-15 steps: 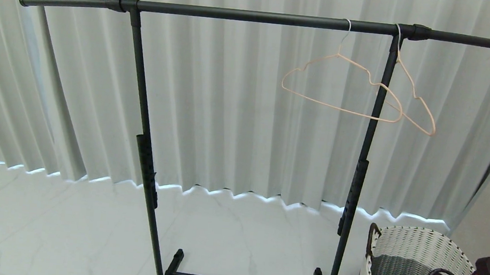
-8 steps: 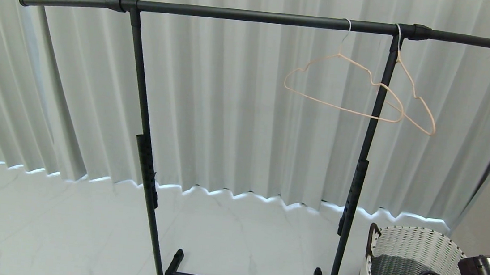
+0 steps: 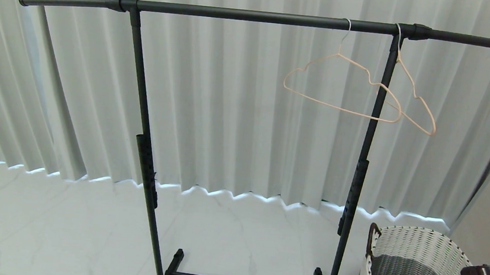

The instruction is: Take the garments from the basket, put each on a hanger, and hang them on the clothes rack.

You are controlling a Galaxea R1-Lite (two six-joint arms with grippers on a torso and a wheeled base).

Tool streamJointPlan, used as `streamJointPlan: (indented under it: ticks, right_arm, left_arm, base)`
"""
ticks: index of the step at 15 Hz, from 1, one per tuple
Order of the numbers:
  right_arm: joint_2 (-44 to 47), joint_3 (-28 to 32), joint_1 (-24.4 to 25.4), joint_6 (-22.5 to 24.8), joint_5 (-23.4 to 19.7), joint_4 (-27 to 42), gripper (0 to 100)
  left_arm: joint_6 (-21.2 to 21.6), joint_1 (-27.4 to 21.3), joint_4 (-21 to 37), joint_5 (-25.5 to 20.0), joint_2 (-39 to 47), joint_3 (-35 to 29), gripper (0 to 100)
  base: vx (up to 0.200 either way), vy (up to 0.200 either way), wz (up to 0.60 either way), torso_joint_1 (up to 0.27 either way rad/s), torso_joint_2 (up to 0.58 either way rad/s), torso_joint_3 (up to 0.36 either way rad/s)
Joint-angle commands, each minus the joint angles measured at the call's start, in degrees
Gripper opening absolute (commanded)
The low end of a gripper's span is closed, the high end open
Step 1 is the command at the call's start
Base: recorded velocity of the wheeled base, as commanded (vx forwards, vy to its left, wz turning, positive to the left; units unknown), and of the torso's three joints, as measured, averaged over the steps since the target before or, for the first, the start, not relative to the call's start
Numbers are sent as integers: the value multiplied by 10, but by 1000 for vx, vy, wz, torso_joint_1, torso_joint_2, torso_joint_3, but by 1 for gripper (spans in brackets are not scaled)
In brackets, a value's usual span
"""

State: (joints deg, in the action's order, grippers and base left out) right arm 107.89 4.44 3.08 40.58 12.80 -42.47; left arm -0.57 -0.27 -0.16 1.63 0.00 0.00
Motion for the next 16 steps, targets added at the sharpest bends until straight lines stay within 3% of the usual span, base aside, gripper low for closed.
streamJointPlan:
  ticks: [1, 4, 6, 7, 8, 11, 13, 16]
  right_arm:
    - [-39, -19, -7, -3, -1, -12, 0]
    - [-143, -23, -24, -3, -1, 10, 0]
    - [-232, 16, -53, -3, -1, 80, 0]
    - [-282, 50, -72, -3, -1, 142, 0]
    - [-369, 131, -100, -4, -3, 298, 0]
    - [-477, 354, -109, -56, -28, 659, 0]
    - [-498, 457, -109, -67, -56, 767, 0]
    - [-511, 496, -106, -64, -68, 782, 0]
  left_arm:
    - [0, 0, 0, 0, 0, 0, 100]
    - [0, 0, 0, 0, 0, 0, 100]
    - [8, -1, 13, -8, 0, 0, 100]
    - [7, -1, 13, -8, 0, 0, 100]
    - [6, -1, 13, -7, 0, 0, 100]
    - [6, 0, 13, -7, 0, 0, 100]
    - [7, -1, 13, -7, 0, 0, 100]
    - [7, -1, 13, -7, 0, 0, 100]
  base:
    - [0, 0, 0, 0, 0, 0]
    - [0, 0, 0, 0, 0, 0]
    - [0, 0, 0, 0, 0, 0]
    - [0, 0, 0, 0, 0, 0]
    - [0, 0, 0, 0, 0, 0]
    - [0, 0, 0, 0, 0, 0]
    - [0, 0, 0, 0, 0, 0]
    - [-133, 0, 0, 2, 0, 0]
